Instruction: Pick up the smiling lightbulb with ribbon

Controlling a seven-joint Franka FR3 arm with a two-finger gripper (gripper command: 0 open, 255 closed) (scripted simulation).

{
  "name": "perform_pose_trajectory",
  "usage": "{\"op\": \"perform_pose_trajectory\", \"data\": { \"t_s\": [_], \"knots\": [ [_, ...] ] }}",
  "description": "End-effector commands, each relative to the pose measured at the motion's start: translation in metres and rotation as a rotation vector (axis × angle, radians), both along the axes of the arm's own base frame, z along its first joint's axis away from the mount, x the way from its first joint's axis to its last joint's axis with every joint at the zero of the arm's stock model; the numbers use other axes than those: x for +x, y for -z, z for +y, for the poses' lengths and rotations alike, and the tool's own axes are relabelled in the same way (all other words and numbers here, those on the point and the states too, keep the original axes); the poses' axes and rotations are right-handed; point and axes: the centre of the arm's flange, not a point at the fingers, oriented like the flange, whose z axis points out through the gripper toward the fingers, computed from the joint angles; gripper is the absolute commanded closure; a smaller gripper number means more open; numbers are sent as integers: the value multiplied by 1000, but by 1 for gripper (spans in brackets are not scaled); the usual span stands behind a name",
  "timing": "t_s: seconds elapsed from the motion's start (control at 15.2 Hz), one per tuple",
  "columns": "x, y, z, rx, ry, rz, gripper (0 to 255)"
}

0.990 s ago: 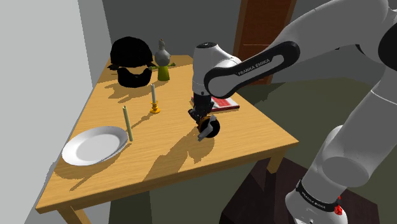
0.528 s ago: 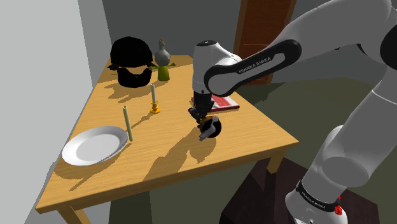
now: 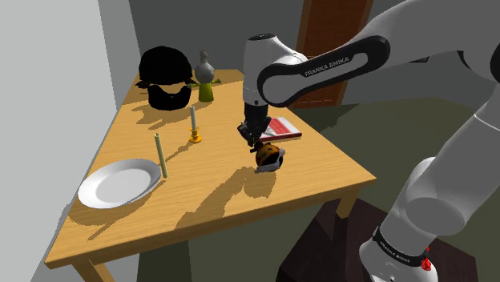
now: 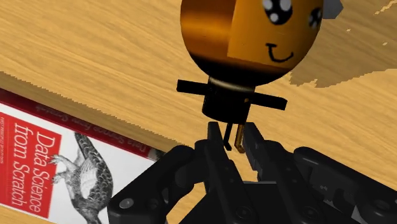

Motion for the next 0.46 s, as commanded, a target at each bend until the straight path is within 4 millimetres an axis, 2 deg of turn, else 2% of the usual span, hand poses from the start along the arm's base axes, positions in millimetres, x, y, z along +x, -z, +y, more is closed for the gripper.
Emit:
{"op": "perform_pose_trajectory", "data": {
  "t_s": [0.0, 0.26, 0.4],
  "knots": [
    [0, -11, 0, 0, 0, 0, 255],
    [0, -32, 0, 0, 0, 0, 255],
    [0, -33, 0, 0, 0, 0, 255]
  ]
}}
